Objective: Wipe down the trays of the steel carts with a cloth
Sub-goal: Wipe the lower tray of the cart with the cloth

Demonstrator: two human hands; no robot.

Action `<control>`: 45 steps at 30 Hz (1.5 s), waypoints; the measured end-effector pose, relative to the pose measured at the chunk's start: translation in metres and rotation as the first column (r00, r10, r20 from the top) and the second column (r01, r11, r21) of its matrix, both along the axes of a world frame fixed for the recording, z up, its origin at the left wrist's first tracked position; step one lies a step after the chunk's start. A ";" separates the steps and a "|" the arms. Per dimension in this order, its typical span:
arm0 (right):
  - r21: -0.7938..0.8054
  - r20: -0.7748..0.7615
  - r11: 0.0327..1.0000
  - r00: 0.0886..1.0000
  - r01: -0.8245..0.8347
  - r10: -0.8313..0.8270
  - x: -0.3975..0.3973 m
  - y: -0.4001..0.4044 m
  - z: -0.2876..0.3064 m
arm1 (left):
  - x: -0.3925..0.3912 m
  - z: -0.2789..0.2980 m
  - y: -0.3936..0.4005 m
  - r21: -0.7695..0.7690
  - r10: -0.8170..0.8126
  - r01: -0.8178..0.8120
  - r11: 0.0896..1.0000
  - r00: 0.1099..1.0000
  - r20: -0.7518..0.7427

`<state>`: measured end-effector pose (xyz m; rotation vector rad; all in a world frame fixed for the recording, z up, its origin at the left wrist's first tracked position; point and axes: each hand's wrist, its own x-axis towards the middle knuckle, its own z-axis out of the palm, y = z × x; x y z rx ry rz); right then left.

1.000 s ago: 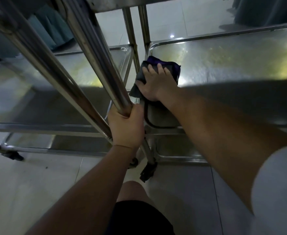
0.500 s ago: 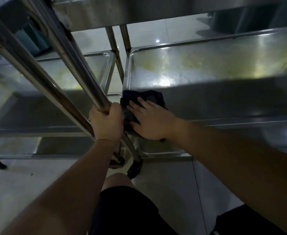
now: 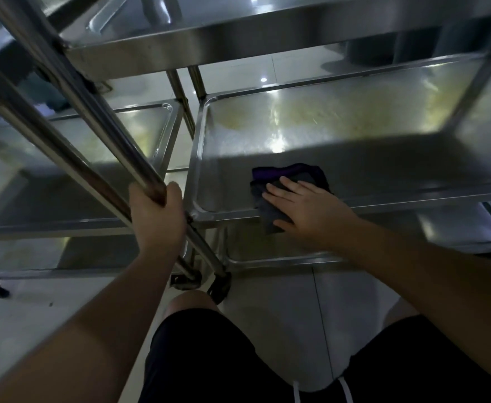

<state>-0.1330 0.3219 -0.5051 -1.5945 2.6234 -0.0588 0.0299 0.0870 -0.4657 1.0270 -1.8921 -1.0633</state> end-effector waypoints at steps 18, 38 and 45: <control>-0.098 0.033 0.946 0.951 0.309 -0.307 -0.055 0.169 -0.003 | -0.078 -0.036 0.187 -0.362 -0.508 0.748 0.557 0.651 0.564; -0.055 0.055 0.667 0.670 0.743 -0.741 -0.145 0.372 0.002 | -0.182 -0.049 0.336 -0.334 -0.469 0.894 0.299 0.443 0.764; 0.023 0.086 0.505 0.502 0.863 -0.861 -0.176 0.370 0.005 | -0.180 -0.054 0.328 -0.368 -0.439 0.893 0.259 0.449 0.778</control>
